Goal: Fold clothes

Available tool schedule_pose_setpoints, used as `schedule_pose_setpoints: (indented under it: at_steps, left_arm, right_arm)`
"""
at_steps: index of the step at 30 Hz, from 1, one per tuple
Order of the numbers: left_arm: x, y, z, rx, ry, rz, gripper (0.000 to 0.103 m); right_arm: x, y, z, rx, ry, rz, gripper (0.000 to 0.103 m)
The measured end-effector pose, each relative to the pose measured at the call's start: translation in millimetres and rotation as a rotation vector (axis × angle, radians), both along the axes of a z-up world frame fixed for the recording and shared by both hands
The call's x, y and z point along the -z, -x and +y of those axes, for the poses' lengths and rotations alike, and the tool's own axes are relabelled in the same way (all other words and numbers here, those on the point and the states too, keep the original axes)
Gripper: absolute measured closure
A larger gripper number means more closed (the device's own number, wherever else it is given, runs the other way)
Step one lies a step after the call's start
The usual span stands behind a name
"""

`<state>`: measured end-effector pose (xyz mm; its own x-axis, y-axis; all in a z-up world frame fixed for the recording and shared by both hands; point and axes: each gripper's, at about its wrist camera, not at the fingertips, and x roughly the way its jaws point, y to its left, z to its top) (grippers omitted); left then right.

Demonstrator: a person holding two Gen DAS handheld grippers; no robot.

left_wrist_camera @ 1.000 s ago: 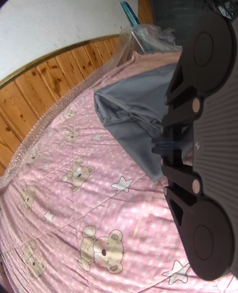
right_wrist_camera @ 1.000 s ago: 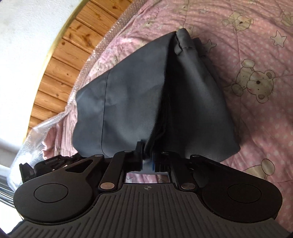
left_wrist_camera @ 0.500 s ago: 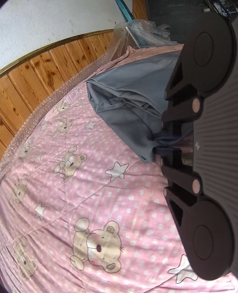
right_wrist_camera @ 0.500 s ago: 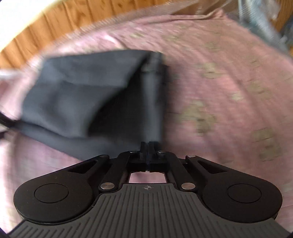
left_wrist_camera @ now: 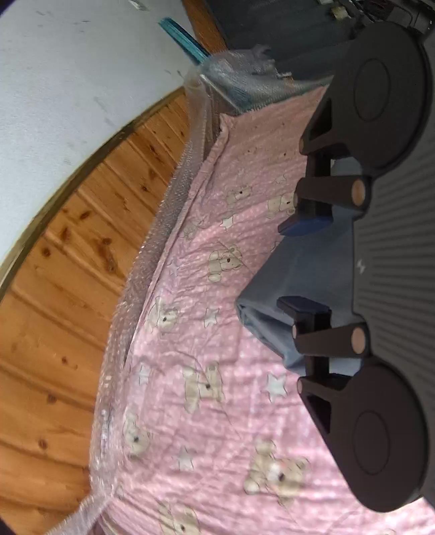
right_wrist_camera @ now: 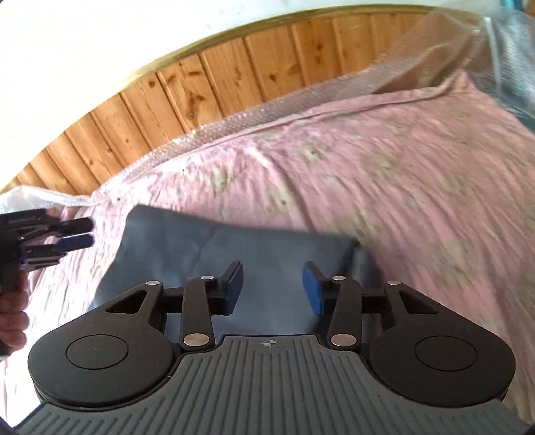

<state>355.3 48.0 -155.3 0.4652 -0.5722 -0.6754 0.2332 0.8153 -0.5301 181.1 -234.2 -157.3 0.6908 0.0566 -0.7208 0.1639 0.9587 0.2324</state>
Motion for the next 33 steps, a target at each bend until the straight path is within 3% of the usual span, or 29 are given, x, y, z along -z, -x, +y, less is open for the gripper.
schedule_pose_setpoints:
  at_steps: [2,4,6,11,12,14,17,18,19,20,22,24,25,27,28,31,33]
  left_arm:
    - [23,-15,-21,0.027,-0.065,0.018,0.065]
    - [51,-27,-26,0.025,-0.120,0.054,0.074]
    - [68,-32,-15,0.012,-0.086,0.071,0.088]
    - [57,-31,-5,0.038,-0.090,0.088,0.094]
    - [49,-26,-4,0.043,-0.083,0.082,0.088]
    - [35,-4,5,0.067,-0.011,0.053,0.081]
    - [60,19,14,0.076,-0.076,0.078,0.080]
    - [66,24,20,0.068,-0.077,0.089,0.093]
    - [68,24,29,0.038,-0.034,0.108,0.096]
    - [69,24,38,0.007,0.009,0.127,0.096]
    - [58,30,54,-0.032,0.058,0.119,0.080]
    - [37,48,67,-0.043,0.060,0.049,0.042]
    - [31,57,71,-0.050,0.039,0.032,0.036]
    - [33,69,77,-0.050,0.022,0.046,0.036]
    - [39,72,77,-0.044,0.035,0.066,0.036]
    - [54,78,71,0.001,0.076,0.106,0.039]
    - [55,81,60,0.044,0.039,0.085,0.052]
  right_arm:
    - [13,-25,1,-0.015,0.006,0.028,0.060]
    - [39,-34,-2,-0.031,0.020,0.084,0.060]
    - [57,-36,-7,-0.050,0.026,0.110,0.060]
    - [62,-35,-11,-0.086,0.043,0.101,0.058]
    - [59,-39,-12,-0.087,0.045,0.121,0.058]
    - [35,-29,-10,-0.088,0.041,0.072,0.060]
    - [13,-3,4,-0.120,0.029,0.022,0.065]
    - [27,3,10,-0.133,0.031,0.058,0.063]
    - [44,9,16,-0.146,0.034,0.100,0.061]
    - [56,18,17,-0.142,0.045,0.074,0.055]
    - [51,25,13,-0.087,0.018,0.088,0.054]
    - [28,38,5,-0.008,-0.066,0.087,0.053]
    - [15,47,2,0.017,-0.114,0.060,0.051]
    - [-1,70,4,0.044,-0.165,0.033,0.035]
    - [3,76,8,0.045,-0.195,0.048,0.034]
    - [21,87,22,0.033,-0.282,0.099,0.035]
    - [30,85,30,0.019,-0.286,0.105,0.046]
